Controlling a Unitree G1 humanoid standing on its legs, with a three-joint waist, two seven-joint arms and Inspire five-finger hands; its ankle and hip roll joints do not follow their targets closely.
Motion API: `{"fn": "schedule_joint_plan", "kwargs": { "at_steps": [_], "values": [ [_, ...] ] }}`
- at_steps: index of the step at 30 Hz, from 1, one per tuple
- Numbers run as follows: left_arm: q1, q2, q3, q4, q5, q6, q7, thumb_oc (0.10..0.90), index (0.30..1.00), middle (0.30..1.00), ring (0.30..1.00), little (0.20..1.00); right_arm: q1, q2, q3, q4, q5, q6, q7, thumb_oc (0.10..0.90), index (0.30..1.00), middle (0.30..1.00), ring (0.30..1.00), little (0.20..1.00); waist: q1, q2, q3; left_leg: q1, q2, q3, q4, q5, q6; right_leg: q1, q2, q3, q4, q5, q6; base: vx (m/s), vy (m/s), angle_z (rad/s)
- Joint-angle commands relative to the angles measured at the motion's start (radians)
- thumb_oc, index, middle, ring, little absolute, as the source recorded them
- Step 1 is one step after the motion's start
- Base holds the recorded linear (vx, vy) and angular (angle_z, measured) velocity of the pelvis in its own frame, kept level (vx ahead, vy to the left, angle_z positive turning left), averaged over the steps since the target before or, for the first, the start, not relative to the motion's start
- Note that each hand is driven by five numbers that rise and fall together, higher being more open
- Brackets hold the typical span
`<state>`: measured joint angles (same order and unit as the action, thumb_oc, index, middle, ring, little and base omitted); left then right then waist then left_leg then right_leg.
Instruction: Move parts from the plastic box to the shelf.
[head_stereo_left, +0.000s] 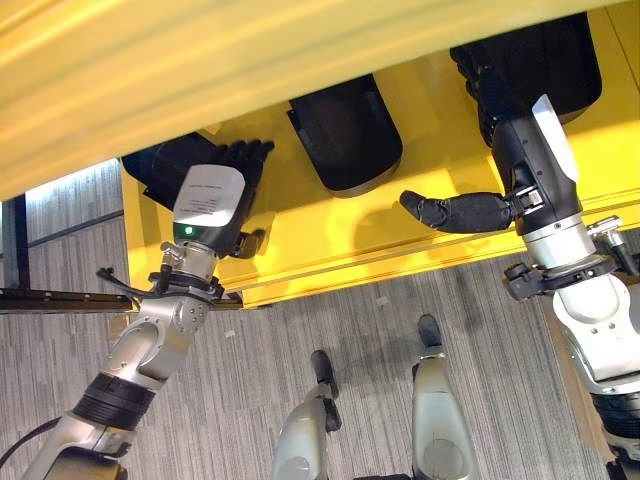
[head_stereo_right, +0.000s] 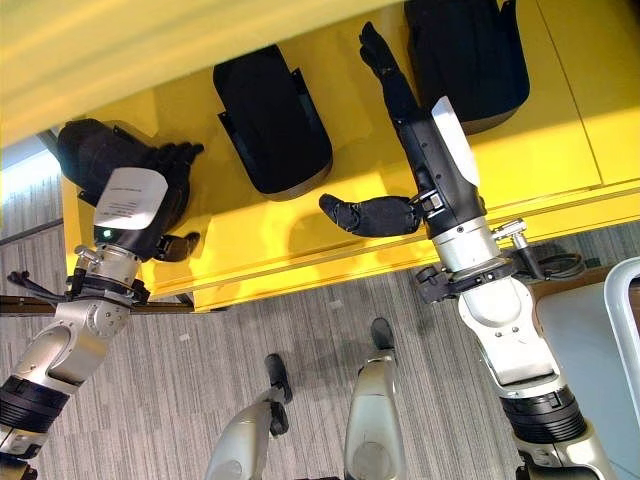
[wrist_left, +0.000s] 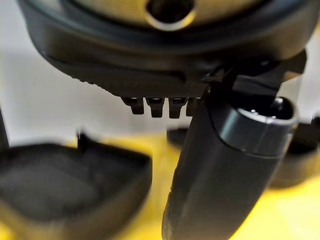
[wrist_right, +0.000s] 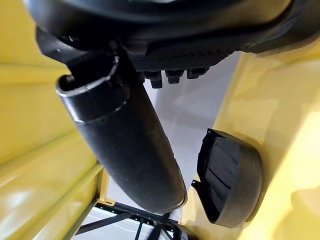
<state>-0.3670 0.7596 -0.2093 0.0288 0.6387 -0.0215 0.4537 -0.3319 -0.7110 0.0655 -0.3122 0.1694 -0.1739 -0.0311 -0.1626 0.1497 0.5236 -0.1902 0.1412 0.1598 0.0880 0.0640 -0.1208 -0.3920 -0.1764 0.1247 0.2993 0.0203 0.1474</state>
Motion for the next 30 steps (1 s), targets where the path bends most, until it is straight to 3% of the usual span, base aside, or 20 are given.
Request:
{"fn": "schedule_joint_plan", "kwargs": {
  "at_steps": [1,7,11,16,18,21,25,30],
  "values": [
    [-0.075,0.038,0.117,-0.008,-0.055,-0.076,0.265,0.900,1.000,1.000,1.000,1.000,-0.050,0.055,-0.020,-0.109,0.012,-0.123,-0.031,0.900,1.000,1.000,1.000,1.000,-0.018,-0.058,-0.102,-0.044,-0.004,-0.025,0.050,-0.055,0.037,0.061,0.008,-0.054,0.046,-0.137,-0.071,0.00,-0.040,0.00],
    [-0.109,-0.024,0.140,-0.012,-0.107,-0.144,0.335,0.900,1.000,1.000,1.000,1.000,-0.062,0.080,0.012,-0.115,-0.001,-0.110,-0.057,0.900,1.000,1.000,1.000,1.000,-0.016,-0.081,-0.103,-0.057,0.002,-0.029,0.062,-0.057,0.035,0.055,0.017,-0.051,0.050,-0.135,-0.075,-0.01,-0.058,0.00],
    [-0.089,-0.103,0.180,-0.076,-0.152,-0.225,0.399,0.900,1.000,1.000,1.000,1.000,-0.052,0.112,0.021,-0.123,-0.022,-0.108,-0.074,0.900,1.000,1.000,1.000,1.000,-0.005,-0.097,-0.099,-0.068,0.002,-0.043,0.069,-0.059,0.036,0.052,0.027,-0.050,0.053,-0.137,-0.079,-0.01,-0.074,0.03],
    [-0.058,-0.202,0.168,-0.105,-0.314,-0.191,0.282,0.900,1.000,1.000,1.000,1.000,-0.059,0.148,0.048,-0.123,-0.058,-0.107,-0.109,0.900,1.000,1.000,1.000,1.000,0.008,-0.114,-0.089,-0.079,0.005,-0.054,0.073,-0.059,0.038,0.054,0.033,-0.058,0.049,-0.133,-0.078,-0.03,-0.082,0.02],
    [-0.016,-0.272,0.145,-0.119,-0.542,-0.160,0.185,0.900,1.000,1.000,1.000,1.000,-0.048,0.155,0.052,-0.126,-0.074,-0.112,-0.133,0.900,1.000,1.000,1.000,1.000,0.019,-0.121,-0.082,-0.083,0.006,-0.065,0.076,-0.059,0.041,0.058,0.036,-0.067,0.050,-0.134,-0.079,-0.04,-0.097,0.06],
    [0.024,-0.337,0.134,-0.128,-0.714,-0.140,0.137,0.900,1.000,1.000,1.000,1.000,-0.036,0.157,0.044,-0.127,-0.084,-0.116,-0.142,0.900,1.000,1.000,1.000,1.000,0.027,-0.125,-0.077,-0.084,0.006,-0.075,0.080,-0.060,0.044,0.067,0.039,-0.076,0.049,-0.137,-0.082,-0.02,-0.074,0.08],
    [0.043,-0.419,0.140,-0.113,-0.857,-0.173,0.199,0.900,1.000,1.000,1.000,1.000,-0.040,0.166,0.034,-0.119,-0.095,-0.117,-0.148,0.900,1.000,1.000,1.000,1.000,0.037,-0.138,-0.066,-0.086,0.008,-0.085,0.084,-0.059,0.046,0.075,0.044,-0.089,0.050,-0.139,-0.089,-0.02,-0.070,0.10],
    [0.021,-0.471,0.165,-0.093,-0.843,-0.192,0.318,0.900,1.000,1.000,1.000,1.000,-0.030,0.166,0.035,-0.113,-0.096,-0.134,-0.176,0.900,1.000,1.000,1.000,1.000,0.039,-0.154,-0.062,-0.089,0.014,-0.089,0.079,-0.049,0.045,0.082,0.052,-0.099,0.046,-0.140,-0.094,-0.01,-0.065,0.09]
  ]
}}
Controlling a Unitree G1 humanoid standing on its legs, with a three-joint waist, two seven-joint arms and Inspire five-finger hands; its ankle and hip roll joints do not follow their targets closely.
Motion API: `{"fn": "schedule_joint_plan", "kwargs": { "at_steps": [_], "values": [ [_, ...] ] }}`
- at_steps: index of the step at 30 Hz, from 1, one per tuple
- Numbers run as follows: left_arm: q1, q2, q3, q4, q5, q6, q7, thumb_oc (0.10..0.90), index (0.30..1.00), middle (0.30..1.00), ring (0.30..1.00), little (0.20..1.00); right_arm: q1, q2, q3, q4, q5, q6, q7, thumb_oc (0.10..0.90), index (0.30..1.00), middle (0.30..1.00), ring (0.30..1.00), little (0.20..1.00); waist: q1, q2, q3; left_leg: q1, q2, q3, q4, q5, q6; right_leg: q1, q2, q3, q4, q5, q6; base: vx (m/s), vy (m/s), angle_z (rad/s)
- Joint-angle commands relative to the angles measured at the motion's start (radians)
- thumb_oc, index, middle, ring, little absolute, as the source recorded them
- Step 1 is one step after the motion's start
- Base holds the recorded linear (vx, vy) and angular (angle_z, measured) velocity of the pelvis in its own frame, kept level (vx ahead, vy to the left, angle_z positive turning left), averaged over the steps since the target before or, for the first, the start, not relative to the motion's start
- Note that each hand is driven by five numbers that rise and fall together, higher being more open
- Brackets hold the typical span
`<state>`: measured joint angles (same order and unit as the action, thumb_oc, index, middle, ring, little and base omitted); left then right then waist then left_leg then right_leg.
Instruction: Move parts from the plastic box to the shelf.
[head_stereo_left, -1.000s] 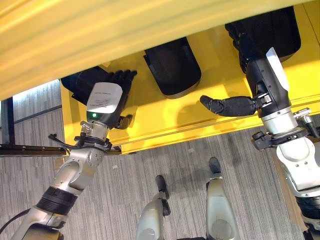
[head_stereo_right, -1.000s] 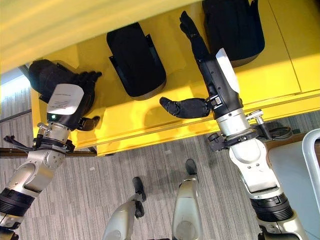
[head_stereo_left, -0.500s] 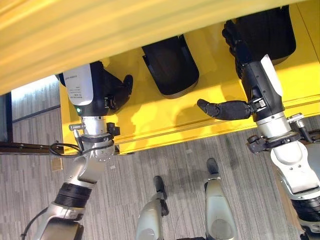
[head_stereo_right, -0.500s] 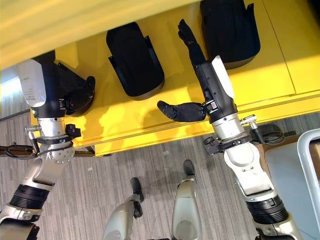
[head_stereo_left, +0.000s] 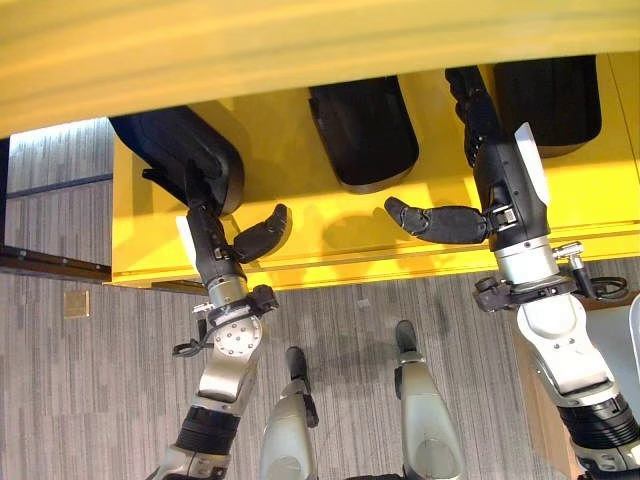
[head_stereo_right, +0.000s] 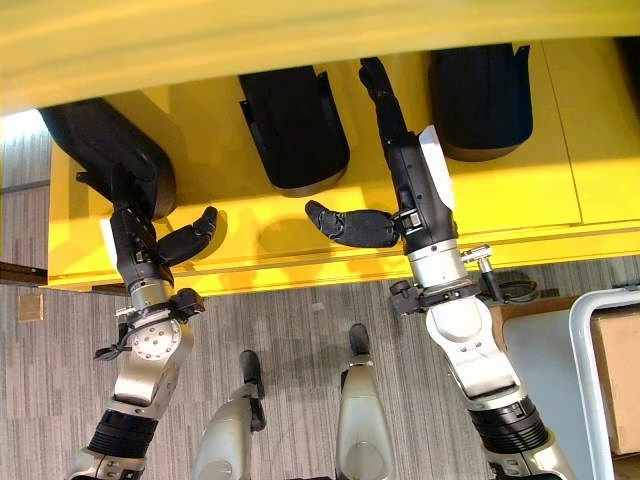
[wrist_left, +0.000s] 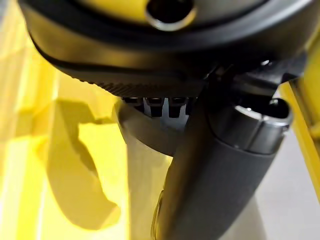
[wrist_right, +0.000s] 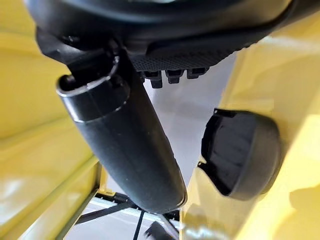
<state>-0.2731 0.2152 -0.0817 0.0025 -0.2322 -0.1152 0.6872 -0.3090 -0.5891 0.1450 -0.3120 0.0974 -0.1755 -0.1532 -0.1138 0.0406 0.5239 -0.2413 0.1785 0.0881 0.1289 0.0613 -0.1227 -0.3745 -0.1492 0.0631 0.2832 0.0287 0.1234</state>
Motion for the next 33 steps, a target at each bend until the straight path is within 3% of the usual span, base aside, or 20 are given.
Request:
{"fn": "schedule_joint_plan", "kwargs": {
  "at_steps": [1,8,13,16,21,27,33],
  "values": [
    [-0.082,0.069,0.045,-0.059,0.048,-0.100,0.122,0.900,1.000,1.000,1.000,1.000,-0.049,0.040,-0.044,-0.113,-0.023,-0.138,-0.064,0.900,1.000,1.000,1.000,1.000,-0.011,-0.048,-0.062,-0.039,-0.022,-0.016,0.036,-0.043,0.047,0.066,0.026,-0.039,0.059,-0.149,-0.071,0.00,-0.054,-0.01],
    [-0.111,0.075,0.085,-0.024,0.127,-0.093,0.227,0.900,1.000,1.000,1.000,1.000,-0.030,0.030,-0.051,-0.116,-0.018,-0.149,-0.081,0.900,1.000,1.000,1.000,1.000,-0.025,-0.051,-0.061,-0.038,-0.019,-0.012,0.036,-0.040,0.046,0.063,0.035,-0.030,0.065,-0.152,-0.074,0.00,-0.006,0.00],
    [-0.131,0.118,0.117,-0.018,0.267,-0.104,0.301,0.900,1.000,1.000,1.000,1.000,-0.031,0.024,-0.048,-0.117,-0.013,-0.151,-0.073,0.900,1.000,1.000,1.000,1.000,-0.036,-0.047,-0.059,-0.037,-0.018,-0.002,0.041,-0.042,0.044,0.062,0.035,-0.018,0.066,-0.152,-0.076,0.00,0.016,-0.02],
    [-0.143,0.155,0.123,-0.025,0.342,-0.113,0.270,0.900,1.000,1.000,1.000,1.000,-0.042,0.018,-0.039,-0.118,-0.006,-0.143,-0.068,0.900,1.000,1.000,1.000,1.000,-0.039,-0.043,-0.060,-0.034,-0.018,0.006,0.039,-0.044,0.043,0.060,0.031,-0.014,0.064,-0.149,-0.075,0.00,0.037,-0.04],
    [-0.214,0.247,0.091,-0.009,0.451,-0.064,0.165,0.900,1.000,1.000,1.000,1.000,-0.070,0.004,-0.024,-0.115,0.016,-0.132,-0.041,0.900,1.000,1.000,1.000,1.000,-0.058,-0.034,-0.064,-0.029,-0.015,0.029,0.032,-0.044,0.040,0.053,0.028,-0.004,0.061,-0.146,-0.072,0.00,0.064,-0.04],
    [-0.288,0.293,0.014,0.035,0.382,-0.003,0.003,0.900,1.000,1.000,1.000,1.000,-0.102,-0.003,-0.016,-0.112,0.034,-0.119,0.003,0.900,1.000,1.000,1.000,1.000,-0.083,-0.018,-0.067,-0.017,-0.015,0.052,0.020,-0.045,0.039,0.043,0.025,0.009,0.065,-0.145,-0.068,0.01,0.072,-0.09],
    [-0.303,0.271,-0.041,0.110,0.333,-0.024,-0.037,0.900,1.000,1.000,1.000,1.000,-0.123,-0.013,-0.014,-0.100,0.047,-0.112,0.046,0.900,1.000,1.000,1.000,1.000,-0.103,-0.005,-0.070,-0.003,-0.015,0.072,0.017,-0.046,0.037,0.038,0.018,0.019,0.071,-0.147,-0.067,0.02,0.073,-0.14]
  ]
}}
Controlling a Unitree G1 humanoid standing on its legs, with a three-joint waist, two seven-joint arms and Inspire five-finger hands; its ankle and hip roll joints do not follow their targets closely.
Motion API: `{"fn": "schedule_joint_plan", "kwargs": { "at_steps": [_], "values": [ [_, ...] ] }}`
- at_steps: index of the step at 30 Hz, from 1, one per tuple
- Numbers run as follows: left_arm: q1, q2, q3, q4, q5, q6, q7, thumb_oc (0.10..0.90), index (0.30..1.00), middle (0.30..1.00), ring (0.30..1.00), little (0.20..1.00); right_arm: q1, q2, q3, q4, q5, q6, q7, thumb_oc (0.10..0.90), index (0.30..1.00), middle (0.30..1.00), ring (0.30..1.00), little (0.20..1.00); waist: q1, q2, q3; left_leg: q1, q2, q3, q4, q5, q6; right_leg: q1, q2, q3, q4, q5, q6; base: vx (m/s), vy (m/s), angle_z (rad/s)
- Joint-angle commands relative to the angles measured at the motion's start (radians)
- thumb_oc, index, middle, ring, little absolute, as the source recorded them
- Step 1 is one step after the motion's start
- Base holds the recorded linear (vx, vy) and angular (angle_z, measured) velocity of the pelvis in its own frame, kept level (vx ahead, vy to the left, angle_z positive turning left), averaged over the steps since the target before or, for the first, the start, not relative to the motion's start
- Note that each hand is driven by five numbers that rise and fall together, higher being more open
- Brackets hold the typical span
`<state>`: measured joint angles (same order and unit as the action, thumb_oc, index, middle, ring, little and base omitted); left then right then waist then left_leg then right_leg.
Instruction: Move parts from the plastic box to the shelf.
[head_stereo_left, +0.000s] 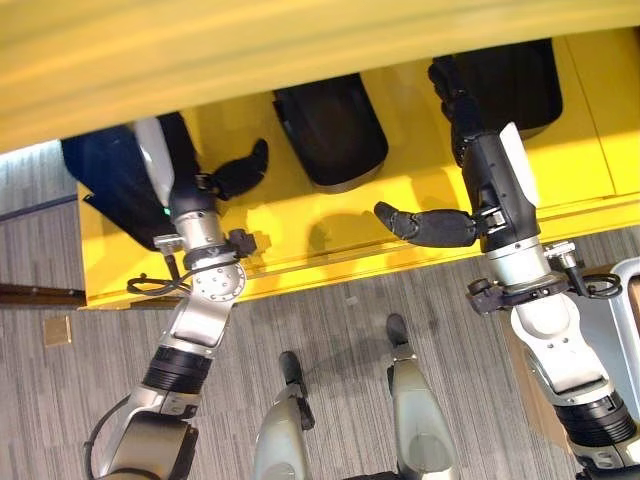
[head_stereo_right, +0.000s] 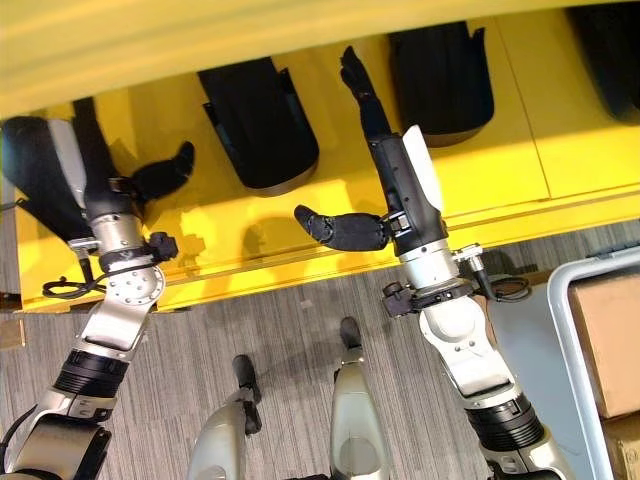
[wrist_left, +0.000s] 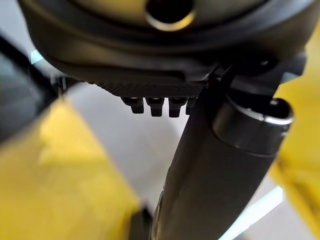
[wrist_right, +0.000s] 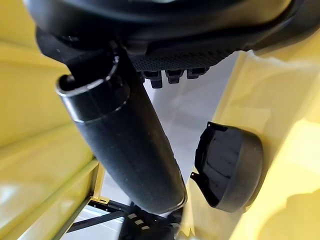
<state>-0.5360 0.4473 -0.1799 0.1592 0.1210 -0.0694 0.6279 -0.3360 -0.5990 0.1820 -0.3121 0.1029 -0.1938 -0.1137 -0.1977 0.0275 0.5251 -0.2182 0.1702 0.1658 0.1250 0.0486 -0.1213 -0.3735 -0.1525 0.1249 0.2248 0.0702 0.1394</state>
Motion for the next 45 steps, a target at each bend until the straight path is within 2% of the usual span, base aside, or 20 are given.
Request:
{"fn": "schedule_joint_plan", "kwargs": {
  "at_steps": [1,4,6,10,13,15,17,21,23,24,27,30,33,35,36,39,41,42,43,45],
  "values": [
    [-0.041,0.033,0.055,-0.042,-0.038,-0.068,0.026,0.900,1.000,1.000,1.000,1.000,-0.097,-0.005,-0.053,-0.100,0.044,-0.092,0.013,0.900,1.000,1.000,1.000,1.000,-0.021,0.010,-0.071,-0.026,-0.007,-0.003,0.022,-0.033,0.035,0.035,0.021,-0.042,0.133,-0.190,-0.083,0.02,0.065,-0.14],
    [-0.045,0.017,0.058,-0.011,-0.060,-0.058,0.096,0.900,1.000,1.000,1.000,1.000,-0.102,-0.004,-0.050,-0.098,0.043,-0.085,0.027,0.900,1.000,1.000,1.000,1.000,-0.026,0.015,-0.071,-0.023,-0.006,0.001,0.025,-0.035,0.035,0.031,0.020,-0.040,0.144,-0.196,-0.085,0.01,0.030,-0.05],
    [-0.043,0.009,0.071,0.004,-0.042,-0.047,0.192,0.900,1.000,1.000,1.000,1.000,-0.100,-0.004,-0.051,-0.099,0.042,-0.082,0.031,0.900,1.000,1.000,1.000,1.000,-0.028,0.014,-0.072,-0.023,-0.006,0.002,0.026,-0.034,0.034,0.027,0.019,-0.039,0.149,-0.200,-0.087,0.00,0.000,0.00],
    [-0.032,0.028,0.114,0.009,0.068,-0.063,0.376,0.900,1.000,1.000,1.000,1.000,-0.087,-0.002,-0.048,-0.111,0.037,-0.090,0.019,0.900,1.000,1.000,1.000,1.000,-0.025,0.008,-0.076,-0.027,-0.002,-0.004,0.028,-0.033,0.031,0.022,0.018,-0.038,0.158,-0.203,-0.088,0.00,-0.016,0.00],
    [-0.031,0.031,0.124,0.000,0.089,-0.069,0.397,0.900,1.000,1.000,1.000,1.000,-0.088,0.004,-0.039,-0.114,0.033,-0.089,0.012,0.900,1.000,1.000,1.000,1.000,-0.021,0.004,-0.076,-0.030,-0.001,-0.008,0.030,-0.034,0.031,0.020,0.018,-0.040,0.160,-0.204,-0.088,0.00,-0.032,0.05],
    [-0.033,0.034,0.127,-0.009,0.105,-0.070,0.390,0.900,1.000,1.000,1.000,1.000,-0.091,0.007,-0.033,-0.119,0.028,-0.083,0.003,0.900,1.000,1.000,1.000,1.000,-0.019,0.001,-0.076,-0.035,0.000,-0.011,0.033,-0.035,0.031,0.019,0.019,-0.041,0.162,-0.206,-0.088,-0.01,-0.053,0.02],
    [-0.048,0.047,0.122,-0.049,0.198,-0.068,0.381,0.900,1.000,1.000,1.000,1.000,-0.092,0.015,-0.024,-0.130,0.021,-0.072,-0.026,0.900,1.000,1.000,1.000,1.000,-0.014,-0.007,-0.075,-0.041,0.003,-0.016,0.038,-0.038,0.032,0.021,0.022,-0.044,0.161,-0.206,-0.088,-0.01,-0.087,0.03],
    [-0.075,0.070,0.098,-0.099,0.283,-0.158,0.330,0.900,1.000,1.000,1.000,1.000,-0.094,0.017,-0.028,-0.133,0.009,-0.084,-0.052,0.900,1.000,1.000,1.000,1.000,-0.015,-0.010,-0.074,-0.044,0.004,-0.019,0.037,-0.040,0.031,0.025,0.022,-0.041,0.156,-0.204,-0.085,0.00,-0.013,0.01],
    [-0.096,0.069,0.054,-0.200,0.318,-0.192,0.238,0.900,1.000,1.000,1.000,1.000,-0.092,0.022,-0.033,-0.143,-0.030,-0.101,-0.106,0.900,1.000,1.000,1.000,1.000,-0.017,-0.010,-0.072,-0.044,0.003,-0.021,0.034,-0.042,0.033,0.028,0.024,-0.040,0.151,-0.203,-0.083,-0.02,-0.006,0.00],
    [-0.110,0.066,0.030,-0.266,0.338,-0.192,0.199,0.900,1.000,1.000,1.000,1.000,-0.088,0.025,-0.040,-0.149,-0.072,-0.126,-0.146,0.900,1.000,1.000,1.000,1.000,-0.019,-0.007,-0.071,-0.042,0.002,-0.021,0.030,-0.042,0.034,0.034,0.025,-0.040,0.148,-0.203,-0.083,-0.05,-0.013,0.02],
    [-0.092,0.054,0.022,-0.352,0.306,-0.116,0.140,0.900,1.000,1.000,1.000,1.000,-0.095,0.021,-0.048,-0.172,-0.272,-0.245,-0.191,0.900,1.000,1.000,1.000,1.000,-0.004,0.004,-0.093,-0.020,-0.003,-0.025,0.011,-0.042,0.036,0.059,0.020,-0.053,0.143,-0.211,-0.081,-0.09,-0.078,0.00],
    [-0.009,0.067,0.065,-0.343,0.266,-0.084,0.162,0.900,1.000,1.000,1.000,1.000,-0.104,0.001,-0.063,-0.168,-0.355,-0.267,-0.246,0.900,1.000,1.000,1.000,1.000,0.028,0.012,-0.106,-0.003,0.005,-0.048,-0.018,-0.024,0.029,0.082,0.010,-0.078,0.152,-0.230,-0.082,-0.09,-0.168,0.10],
    [0.106,0.071,0.114,-0.341,0.248,-0.087,0.155,0.900,1.000,1.000,1.000,1.000,-0.083,-0.012,-0.082,-0.172,-0.350,-0.242,-0.265,0.900,1.000,1.000,1.000,1.000,0.061,0.019,-0.124,0.012,0.025,-0.063,-0.076,0.019,0.014,0.115,0.005,-0.108,0.157,-0.257,-0.089,-0.05,-0.148,0.40],
    [0.179,0.063,0.135,-0.335,0.254,-0.147,0.131,0.900,1.000,1.000,1.000,1.000,-0.035,-0.021,-0.113,-0.173,-0.363,-0.226,-0.302,0.900,1.000,1.000,1.000,1.000,0.057,0.018,-0.139,0.024,0.057,0.007,-0.098,0.045,0.005,0.146,-0.011,-0.166,0.144,-0.263,-0.091,-0.10,-0.102,0.58],
    [0.224,0.061,0.149,-0.341,0.269,-0.214,0.095,0.900,1.000,1.000,1.000,1.000,0.009,-0.041,-0.156,-0.181,-0.356,-0.203,-0.326,0.900,1.000,1.000,1.000,1.000,0.035,0.010,-0.150,0.043,0.099,0.096,-0.090,0.049,-0.006,0.161,-0.037,-0.218,0.121,-0.248,-0.088,-0.13,0.083,1.29],
    [0.299,0.066,0.160,-0.370,0.248,-0.245,0.094,0.900,1.000,1.000,1.000,1.000,0.010,-0.064,-0.167,-0.167,-0.321,-0.193,-0.306,0.900,1.000,1.000,1.000,1.000,0.045,-0.004,-0.140,0.069,0.122,-0.010,-0.036,0.020,-0.017,0.156,-0.050,-0.175,0.125,-0.241,-0.084,-0.07,0.225,1.05],
    [0.367,0.056,0.174,-0.404,0.233,-0.264,0.083,0.900,1.000,1.000,1.000,1.000,-0.025,-0.082,-0.157,-0.156,-0.281,-0.165,-0.281,0.900,1.000,1.000,1.000,1.000,0.049,-0.002,-0.140,0.124,0.174,-0.083,-0.040,0.072,-0.035,0.121,-0.038,-0.113,0.111,-0.204,-0.077,-0.06,0.718,-0.32],
    [0.398,0.067,0.169,-0.404,0.209,-0.282,0.093,0.900,1.000,1.000,1.000,1.000,-0.026,-0.107,-0.165,-0.147,-0.195,-0.167,-0.237,0.900,1.000,1.000,1.000,1.000,0.034,-0.002,-0.147,0.179,0.174,-0.061,-0.094,0.029,-0.030,0.093,-0.058,-0.095,0.102,-0.168,-0.054,-0.05,0.791,-0.75],
    [0.395,0.069,0.167,-0.407,0.195,-0.290,0.063,0.900,1.000,1.000,1.000,1.000,-0.009,-0.105,-0.175,-0.155,-0.163,-0.146,-0.233,0.900,1.000,1.000,1.000,1.000,0.024,-0.012,-0.152,0.180,0.182,-0.024,-0.112,0.032,-0.039,0.093,-0.070,-0.088,0.071,-0.145,-0.035,-0.04,0.562,-0.86],
    [0.376,0.073,0.149,-0.408,0.189,-0.300,0.027,0.900,1.000,1.000,1.000,1.000,0.026,-0.097,-0.185,-0.158,-0.145,-0.133,-0.243,0.900,1.000,1.000,1.000,1.000,0.014,-0.022,-0.147,0.154,0.170,-0.006,-0.094,0.021,-0.036,0.102,-0.074,-0.065,-0.001,-0.098,-0.011,-0.05,0.154,-0.38]
  ]
}}
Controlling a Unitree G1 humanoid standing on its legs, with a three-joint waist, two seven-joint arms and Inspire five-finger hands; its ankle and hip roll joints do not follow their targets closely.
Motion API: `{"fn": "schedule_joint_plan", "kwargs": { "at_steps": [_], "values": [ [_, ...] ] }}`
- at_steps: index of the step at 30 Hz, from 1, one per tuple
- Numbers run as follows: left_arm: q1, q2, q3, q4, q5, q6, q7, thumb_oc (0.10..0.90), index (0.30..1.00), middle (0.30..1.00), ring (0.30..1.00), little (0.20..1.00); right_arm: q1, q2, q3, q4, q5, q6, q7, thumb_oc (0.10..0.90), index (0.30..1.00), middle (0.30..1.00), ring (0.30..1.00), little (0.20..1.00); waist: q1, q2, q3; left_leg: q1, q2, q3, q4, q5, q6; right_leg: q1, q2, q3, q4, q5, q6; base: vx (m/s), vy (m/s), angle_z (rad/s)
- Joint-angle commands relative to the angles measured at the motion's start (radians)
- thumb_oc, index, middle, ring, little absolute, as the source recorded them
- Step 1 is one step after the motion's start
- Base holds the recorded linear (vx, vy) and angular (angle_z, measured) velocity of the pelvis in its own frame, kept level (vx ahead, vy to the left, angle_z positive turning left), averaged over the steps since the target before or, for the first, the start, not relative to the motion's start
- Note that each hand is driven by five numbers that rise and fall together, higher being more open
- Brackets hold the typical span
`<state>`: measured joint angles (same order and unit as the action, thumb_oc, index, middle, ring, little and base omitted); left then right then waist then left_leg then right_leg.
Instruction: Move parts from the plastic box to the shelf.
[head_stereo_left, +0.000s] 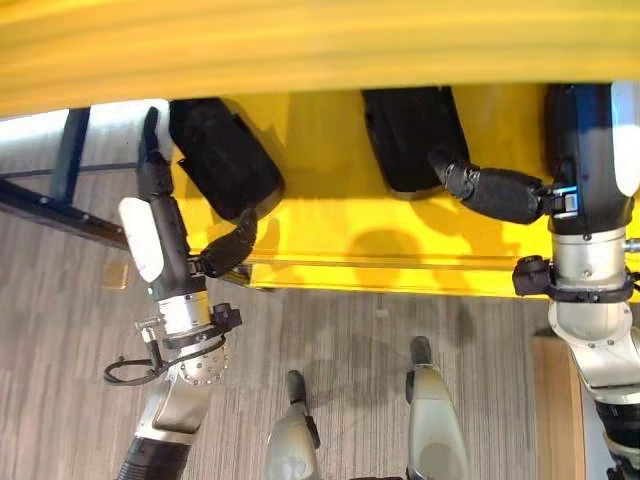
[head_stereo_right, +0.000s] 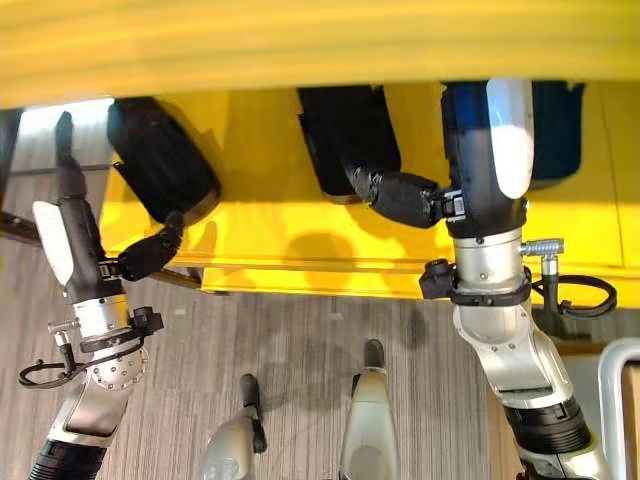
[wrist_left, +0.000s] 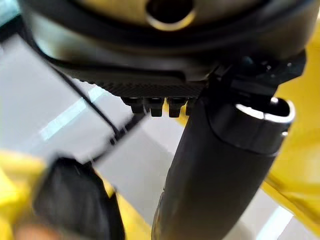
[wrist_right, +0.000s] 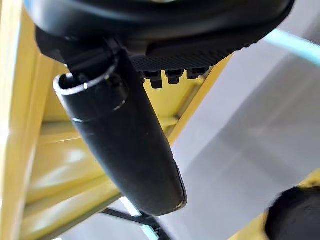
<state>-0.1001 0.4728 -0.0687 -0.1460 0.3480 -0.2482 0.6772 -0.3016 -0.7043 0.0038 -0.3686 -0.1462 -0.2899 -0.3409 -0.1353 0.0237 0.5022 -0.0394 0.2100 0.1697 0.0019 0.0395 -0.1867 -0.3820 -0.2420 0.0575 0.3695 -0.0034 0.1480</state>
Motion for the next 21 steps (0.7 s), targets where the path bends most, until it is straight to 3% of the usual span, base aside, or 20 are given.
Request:
{"fn": "schedule_joint_plan", "kwargs": {
  "at_steps": [1,2,3,4,5,6,7,9,10,13,17,21],
  "values": [
    [-0.089,0.053,0.019,-0.092,-0.039,-0.135,-0.048,0.900,1.000,1.000,1.000,1.000,0.013,0.018,-0.006,-0.090,0.133,-0.047,-0.032,0.900,1.000,1.000,1.000,1.000,-0.059,-0.026,-0.115,-0.050,0.111,0.002,0.051,-0.002,0.041,0.114,0.013,0.032,-0.219,0.038,0.010,-0.08,0.078,-0.25],
    [-0.097,0.054,0.015,-0.092,-0.037,-0.132,-0.054,0.900,1.000,1.000,1.000,1.000,0.016,0.024,-0.008,-0.089,0.133,-0.052,-0.033,0.900,1.000,1.000,1.000,1.000,-0.061,-0.030,-0.114,-0.052,0.107,0.011,0.054,-0.009,0.043,0.113,0.007,0.029,-0.242,0.060,0.020,-0.14,0.158,-0.18],
    [-0.149,0.061,-0.018,-0.090,-0.038,-0.102,-0.078,0.900,1.000,1.000,1.000,1.000,0.040,0.058,-0.004,-0.100,0.128,-0.056,-0.031,0.900,1.000,1.000,1.000,1.000,-0.062,-0.044,-0.116,-0.045,0.078,0.063,0.023,-0.019,0.053,0.122,-0.015,-0.006,-0.350,0.141,0.048,-0.16,0.132,-0.12],
    [-0.175,0.062,-0.037,-0.095,-0.031,-0.083,-0.087,0.900,1.000,1.000,1.000,1.000,0.054,0.079,0.005,-0.104,0.113,-0.066,-0.029,0.900,1.000,1.000,1.000,1.000,-0.060,-0.046,-0.109,-0.049,0.069,0.069,0.014,-0.016,0.062,0.109,-0.012,-0.003,-0.318,0.139,0.041,-0.16,0.141,-0.05],
    [-0.181,0.064,-0.044,-0.098,-0.028,-0.077,-0.090,0.900,1.000,1.000,1.000,1.000,0.062,0.086,0.009,-0.104,0.105,-0.072,-0.032,0.900,1.000,1.000,1.000,1.000,-0.057,-0.047,-0.106,-0.051,0.068,0.069,0.017,-0.018,0.067,0.103,-0.001,-0.007,-0.272,0.106,0.040,-0.16,0.076,0.01],
    [-0.192,0.069,-0.055,-0.101,-0.019,-0.064,-0.087,0.900,1.000,1.000,1.000,1.000,0.077,0.093,0.018,-0.104,0.100,-0.088,-0.035,0.900,1.000,1.000,1.000,1.000,-0.054,-0.044,-0.102,-0.063,0.073,0.072,0.024,-0.008,0.075,0.083,0.034,-0.018,-0.151,0.040,0.031,-0.12,0.058,0.12],
    [-0.214,0.082,-0.060,-0.114,-0.036,-0.019,-0.088,0.900,1.000,1.000,1.000,1.000,0.096,0.101,0.027,-0.120,0.095,-0.092,-0.016,0.900,1.000,1.000,1.000,1.000,-0.047,-0.038,-0.107,-0.084,0.079,0.079,0.032,-0.001,0.073,0.082,0.030,-0.034,-0.065,-0.026,0.025,-0.12,0.031,0.18],
    [-0.243,0.087,-0.070,-0.125,-0.066,0.025,-0.112,0.900,1.000,1.000,1.000,1.000,0.123,0.101,0.028,-0.126,0.097,-0.089,0.001,0.900,1.000,1.000,1.000,1.000,-0.033,-0.050,-0.111,-0.109,0.079,0.060,0.062,0.001,0.065,0.061,0.010,-0.030,-0.042,-0.020,0.004,-0.01,-0.146,0.04],
    [-0.240,0.090,-0.077,-0.114,-0.094,0.006,-0.118,0.900,1.000,1.000,1.000,1.000,0.114,0.084,0.036,-0.090,0.094,-0.106,0.012,0.900,1.000,1.000,1.000,1.000,-0.028,-0.053,-0.114,-0.137,0.078,0.030,0.100,-0.015,0.059,0.085,0.018,-0.036,-0.075,-0.051,0.000,0.01,-0.189,-0.02],
    [-0.230,0.065,-0.065,-0.085,-0.106,-0.059,-0.122,0.900,1.000,1.000,1.000,1.000,0.070,0.067,0.045,-0.079,0.045,-0.104,0.047,0.900,1.000,1.000,1.000,1.000,-0.037,-0.046,-0.120,-0.127,0.083,0.021,0.050,0.008,0.047,0.128,0.032,-0.030,-0.166,-0.031,-0.004,-0.01,-0.026,0.17],
    [-0.213,0.054,-0.042,-0.096,-0.117,-0.082,-0.127,0.900,1.000,1.000,1.000,1.000,0.050,0.035,0.045,-0.120,0.022,-0.100,0.146,0.900,1.000,1.000,1.000,1.000,-0.041,-0.032,-0.127,-0.097,0.077,0.012,-0.024,0.045,0.040,0.160,0.041,-0.036,-0.227,-0.007,-0.009,0.03,0.058,0.09],
    [-0.196,0.053,-0.009,-0.120,-0.116,-0.104,-0.048,0.900,1.000,1.000,1.000,1.000,0.023,0.010,0.063,-0.143,-0.002,-0.114,0.220,0.900,1.000,1.000,1.000,1.000,-0.028,-0.030,-0.131,-0.089,0.072,0.007,-0.035,0.050,0.040,0.165,0.042,-0.047,-0.230,-0.009,-0.014,0.01,0.025,-0.01]
  ]
}}
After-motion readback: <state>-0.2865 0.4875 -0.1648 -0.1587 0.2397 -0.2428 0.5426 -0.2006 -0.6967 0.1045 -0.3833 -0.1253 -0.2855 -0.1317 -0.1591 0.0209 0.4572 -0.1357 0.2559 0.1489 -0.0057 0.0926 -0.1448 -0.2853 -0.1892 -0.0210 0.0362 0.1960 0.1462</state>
